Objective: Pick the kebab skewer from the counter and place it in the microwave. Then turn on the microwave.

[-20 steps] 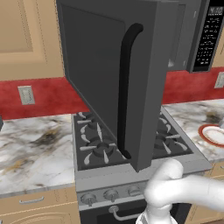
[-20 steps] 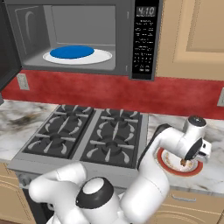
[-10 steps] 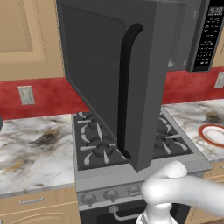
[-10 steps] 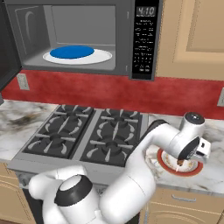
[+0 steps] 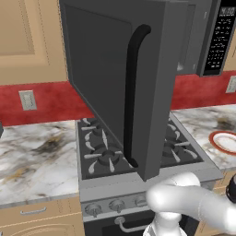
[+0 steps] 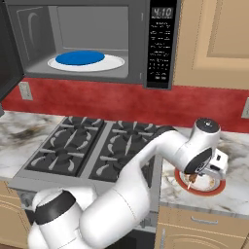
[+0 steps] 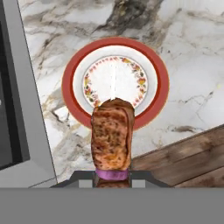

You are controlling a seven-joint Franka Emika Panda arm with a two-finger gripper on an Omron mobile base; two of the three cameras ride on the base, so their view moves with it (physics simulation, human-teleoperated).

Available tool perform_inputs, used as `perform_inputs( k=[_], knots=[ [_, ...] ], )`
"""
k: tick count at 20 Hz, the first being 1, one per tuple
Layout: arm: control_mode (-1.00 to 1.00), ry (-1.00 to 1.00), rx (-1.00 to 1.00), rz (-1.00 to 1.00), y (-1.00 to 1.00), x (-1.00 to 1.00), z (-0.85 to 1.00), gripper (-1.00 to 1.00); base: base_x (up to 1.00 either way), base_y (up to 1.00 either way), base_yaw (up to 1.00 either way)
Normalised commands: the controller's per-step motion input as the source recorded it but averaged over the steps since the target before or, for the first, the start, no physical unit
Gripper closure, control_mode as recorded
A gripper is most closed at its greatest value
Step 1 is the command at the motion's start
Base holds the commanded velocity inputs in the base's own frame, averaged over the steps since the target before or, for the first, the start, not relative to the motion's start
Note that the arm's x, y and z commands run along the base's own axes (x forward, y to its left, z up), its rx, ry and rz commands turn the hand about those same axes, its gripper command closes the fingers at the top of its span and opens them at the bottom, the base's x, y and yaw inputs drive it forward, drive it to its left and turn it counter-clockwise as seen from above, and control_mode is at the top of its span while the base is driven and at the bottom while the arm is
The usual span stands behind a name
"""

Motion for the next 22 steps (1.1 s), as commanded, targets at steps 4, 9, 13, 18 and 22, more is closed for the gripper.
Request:
perform_inputs(
  k=[4,9,13,18,22],
  knots=[
    [-1.00,-0.04,0.00,0.10,0.28,-0.30,0.38,1.00,0.00,0.00,0.00],
    [-1.00,-0.06,0.00,0.15,0.31,-0.34,0.30,1.00,0.00,0.00,0.00],
    [-1.00,-0.04,0.00,0.20,0.39,-0.26,0.23,1.00,0.00,0.00,0.00],
    [-1.00,-0.07,0.00,0.22,0.40,-0.12,0.25,1.00,0.00,0.00,0.00],
    [-1.00,-0.05,0.00,0.21,0.33,-0.01,0.29,1.00,0.00,0.00,0.00]
  ],
)
